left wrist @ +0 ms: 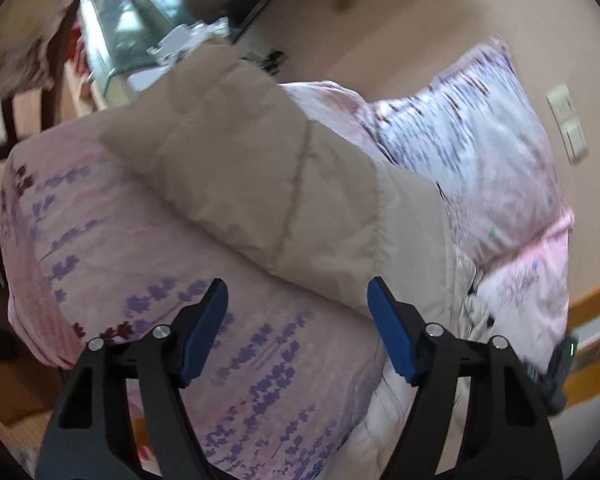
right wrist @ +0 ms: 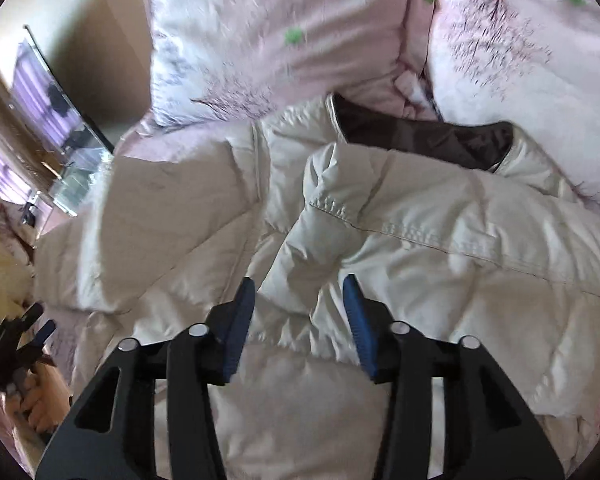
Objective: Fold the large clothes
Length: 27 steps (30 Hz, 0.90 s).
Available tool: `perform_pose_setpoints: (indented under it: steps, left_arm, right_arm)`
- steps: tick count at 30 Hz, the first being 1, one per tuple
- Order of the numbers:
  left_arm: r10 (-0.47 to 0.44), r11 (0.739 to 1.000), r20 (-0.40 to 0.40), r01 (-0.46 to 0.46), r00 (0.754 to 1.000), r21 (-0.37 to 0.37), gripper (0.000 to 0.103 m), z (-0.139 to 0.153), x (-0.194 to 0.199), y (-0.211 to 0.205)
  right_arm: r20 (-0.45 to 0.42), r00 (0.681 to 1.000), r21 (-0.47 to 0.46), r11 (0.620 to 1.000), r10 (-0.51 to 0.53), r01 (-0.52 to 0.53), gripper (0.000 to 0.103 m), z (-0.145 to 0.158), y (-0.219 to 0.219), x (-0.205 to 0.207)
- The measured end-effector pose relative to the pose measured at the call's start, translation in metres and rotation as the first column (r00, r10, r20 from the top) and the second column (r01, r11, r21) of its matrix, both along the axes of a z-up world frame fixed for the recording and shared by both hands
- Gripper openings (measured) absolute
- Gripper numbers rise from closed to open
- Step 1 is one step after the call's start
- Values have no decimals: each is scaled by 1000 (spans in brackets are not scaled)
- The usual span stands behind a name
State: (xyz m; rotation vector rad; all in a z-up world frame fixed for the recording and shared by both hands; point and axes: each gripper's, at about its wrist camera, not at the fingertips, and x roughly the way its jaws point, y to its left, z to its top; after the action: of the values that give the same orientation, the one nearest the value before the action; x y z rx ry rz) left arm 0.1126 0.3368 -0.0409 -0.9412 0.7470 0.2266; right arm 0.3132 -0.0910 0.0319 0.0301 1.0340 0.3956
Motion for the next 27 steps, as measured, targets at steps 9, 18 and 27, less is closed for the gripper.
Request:
perform_pose_setpoints:
  steps: [9, 18, 27]
  left_arm:
    - [210, 967, -19, -210, 978, -143, 56, -16, -4, 49]
    - [294, 941, -33, -295, 955, -166, 7, -16, 7, 71]
    - [164, 986, 188, -168, 968, 7, 5, 97, 45, 30]
  right_arm:
    - [21, 1000, 96, 995, 5, -7, 54, 28, -43, -38]
    - [85, 996, 50, 998, -30, 26, 59, 38, -83, -75]
    - [139, 983, 52, 992, -119, 112, 61, 49, -129, -96]
